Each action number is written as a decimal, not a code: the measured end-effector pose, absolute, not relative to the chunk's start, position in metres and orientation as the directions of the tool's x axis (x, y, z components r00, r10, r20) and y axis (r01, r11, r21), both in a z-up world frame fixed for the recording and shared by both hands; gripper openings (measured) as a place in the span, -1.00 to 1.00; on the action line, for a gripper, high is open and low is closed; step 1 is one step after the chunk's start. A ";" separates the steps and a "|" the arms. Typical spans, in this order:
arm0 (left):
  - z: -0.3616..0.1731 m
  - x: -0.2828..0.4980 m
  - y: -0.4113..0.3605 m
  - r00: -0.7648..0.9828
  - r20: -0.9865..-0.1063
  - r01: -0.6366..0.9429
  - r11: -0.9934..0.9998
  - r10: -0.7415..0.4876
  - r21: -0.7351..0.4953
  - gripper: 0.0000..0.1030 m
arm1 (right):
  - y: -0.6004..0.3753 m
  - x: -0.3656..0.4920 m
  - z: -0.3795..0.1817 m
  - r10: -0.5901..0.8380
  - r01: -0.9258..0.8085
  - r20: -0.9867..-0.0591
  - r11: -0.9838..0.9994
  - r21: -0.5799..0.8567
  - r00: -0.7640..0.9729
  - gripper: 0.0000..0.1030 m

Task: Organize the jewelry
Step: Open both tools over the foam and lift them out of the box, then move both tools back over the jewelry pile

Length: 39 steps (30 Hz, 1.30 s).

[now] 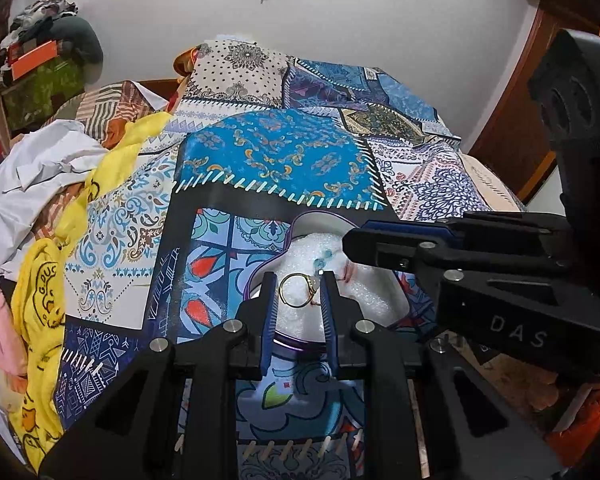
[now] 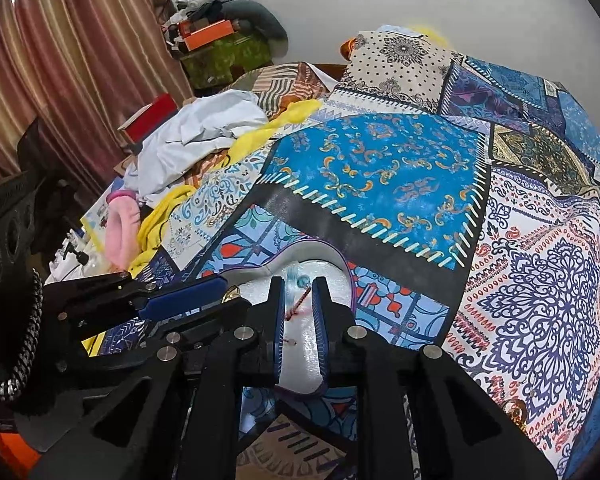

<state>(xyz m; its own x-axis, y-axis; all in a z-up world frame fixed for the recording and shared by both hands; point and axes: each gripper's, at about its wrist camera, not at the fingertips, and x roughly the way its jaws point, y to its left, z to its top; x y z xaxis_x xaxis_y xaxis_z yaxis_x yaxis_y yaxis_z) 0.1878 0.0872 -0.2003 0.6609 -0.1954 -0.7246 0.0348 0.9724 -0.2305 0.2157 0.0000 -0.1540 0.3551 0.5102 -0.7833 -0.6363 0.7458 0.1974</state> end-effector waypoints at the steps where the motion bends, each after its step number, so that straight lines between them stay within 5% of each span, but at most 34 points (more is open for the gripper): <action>1: -0.199 0.187 0.087 0.663 -0.723 0.035 0.972 -0.195 -0.231 -0.62 | 0.000 0.216 -0.154 0.505 -0.634 -0.784 0.749 0.192 0.360 -0.73; 7: -0.190 0.182 0.086 0.673 -0.717 0.034 0.975 -0.183 -0.217 -0.62 | -0.004 0.214 -0.143 0.495 -0.621 -0.777 0.764 0.175 0.389 -0.63; 12: -0.181 0.177 0.086 0.686 -0.709 0.023 0.979 -0.164 -0.204 -0.51 | -0.015 0.207 -0.127 0.480 -0.590 -0.743 0.795 0.142 0.467 -0.03; 17: -0.169 0.172 0.085 0.702 -0.698 0.009 0.981 -0.144 -0.193 -0.43 | -0.030 0.202 -0.111 0.465 -0.563 -0.717 0.817 0.122 0.519 -0.02; 21: -0.155 0.165 0.082 0.727 -0.675 0.003 0.983 -0.128 -0.184 -0.14 | -0.043 0.198 -0.101 0.465 -0.548 -0.700 0.827 0.126 0.541 -0.02; 39: -0.112 0.151 0.021 0.759 -0.622 0.133 0.981 -0.193 -0.142 0.05 | -0.142 0.173 -0.082 0.331 -0.392 -0.665 0.918 0.061 0.670 -0.01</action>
<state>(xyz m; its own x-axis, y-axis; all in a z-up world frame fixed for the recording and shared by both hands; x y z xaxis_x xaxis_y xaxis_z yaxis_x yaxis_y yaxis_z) 0.1511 0.0207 -0.1118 0.7592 -0.1928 -0.6217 0.1326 0.9809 -0.1424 0.1728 -0.1418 -0.0818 0.6697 0.3306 -0.6650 -0.3923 0.9178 0.0612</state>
